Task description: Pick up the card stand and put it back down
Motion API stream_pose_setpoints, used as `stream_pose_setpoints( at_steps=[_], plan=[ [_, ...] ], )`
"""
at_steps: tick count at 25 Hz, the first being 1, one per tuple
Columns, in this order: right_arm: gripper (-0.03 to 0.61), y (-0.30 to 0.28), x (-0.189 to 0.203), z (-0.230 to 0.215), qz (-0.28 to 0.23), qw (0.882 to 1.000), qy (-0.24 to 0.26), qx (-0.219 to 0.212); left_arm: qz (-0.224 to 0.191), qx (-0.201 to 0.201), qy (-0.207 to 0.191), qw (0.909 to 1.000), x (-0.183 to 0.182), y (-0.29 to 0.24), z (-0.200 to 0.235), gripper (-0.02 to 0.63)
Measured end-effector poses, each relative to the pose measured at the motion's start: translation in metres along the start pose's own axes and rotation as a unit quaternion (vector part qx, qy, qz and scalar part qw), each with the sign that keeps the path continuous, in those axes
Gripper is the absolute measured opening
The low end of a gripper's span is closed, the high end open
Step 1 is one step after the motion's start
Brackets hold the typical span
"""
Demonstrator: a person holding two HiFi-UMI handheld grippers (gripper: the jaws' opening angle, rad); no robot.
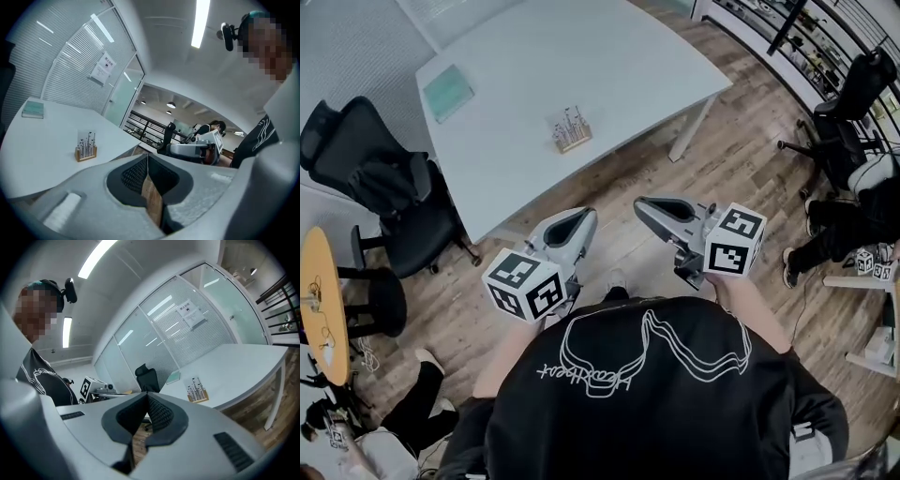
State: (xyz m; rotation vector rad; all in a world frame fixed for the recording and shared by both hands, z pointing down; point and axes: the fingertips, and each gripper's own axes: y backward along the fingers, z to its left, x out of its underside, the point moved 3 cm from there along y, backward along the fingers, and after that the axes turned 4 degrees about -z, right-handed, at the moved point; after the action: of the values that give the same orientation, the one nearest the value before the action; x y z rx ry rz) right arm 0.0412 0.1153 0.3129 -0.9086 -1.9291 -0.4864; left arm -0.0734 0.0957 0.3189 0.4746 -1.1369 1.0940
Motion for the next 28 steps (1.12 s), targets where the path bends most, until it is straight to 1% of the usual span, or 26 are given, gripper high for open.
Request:
stream_pose_setpoints(
  at_steps=[3, 6, 8, 13, 16, 18, 20, 23, 26, 28],
  plan=[
    [0.009, -0.017, -0.006, -0.018, 0.007, 1.0, 0.013, 0.009, -0.003, -0.009, 0.002, 1.0, -0.001, -0.006, 0.032, 0.015],
    [0.009, -0.017, -0.002, -0.024, 0.011, 1.0, 0.021, 0.014, -0.01, -0.029, 0.004, 0.9995, 0.011, -0.005, 0.048, 0.015],
    [0.009, -0.02, 0.0, -0.033, 0.014, 1.0, 0.018, 0.015, -0.009, -0.037, 0.011, 0.9992, 0.016, -0.009, 0.062, 0.015],
    [0.009, -0.052, -0.008, -0.073, 0.036, 0.999, 0.001, 0.003, 0.001, -0.062, 0.032, 0.9976, 0.009, -0.028, 0.113, 0.017],
    [0.012, -0.057, -0.007, -0.081, 0.041, 0.999, -0.003, -0.008, -0.004, -0.078, 0.033, 0.9964, 0.011, -0.029, 0.12, 0.017],
    [0.025, -0.058, -0.005, -0.088, 0.047, 0.999, 0.001, -0.014, -0.006, -0.092, 0.029, 0.9953, 0.015, -0.03, 0.121, 0.018],
    [0.045, -0.067, -0.006, -0.105, 0.058, 0.998, 0.006, -0.016, -0.003, -0.109, 0.029, 0.9936, 0.017, -0.038, 0.133, 0.018],
    [0.06, -0.088, -0.008, -0.139, 0.09, 0.996, 0.008, -0.015, 0.004, -0.133, 0.045, 0.9901, 0.014, -0.053, 0.159, 0.021],
    [0.074, -0.107, -0.005, -0.166, 0.117, 0.993, 0.004, -0.018, 0.014, -0.152, 0.056, 0.9867, 0.014, -0.066, 0.18, 0.061],
    [0.083, -0.119, -0.003, -0.183, 0.128, 0.992, 0.003, -0.017, 0.02, -0.163, 0.062, 0.9845, 0.017, -0.074, 0.194, 0.077]
  ],
)
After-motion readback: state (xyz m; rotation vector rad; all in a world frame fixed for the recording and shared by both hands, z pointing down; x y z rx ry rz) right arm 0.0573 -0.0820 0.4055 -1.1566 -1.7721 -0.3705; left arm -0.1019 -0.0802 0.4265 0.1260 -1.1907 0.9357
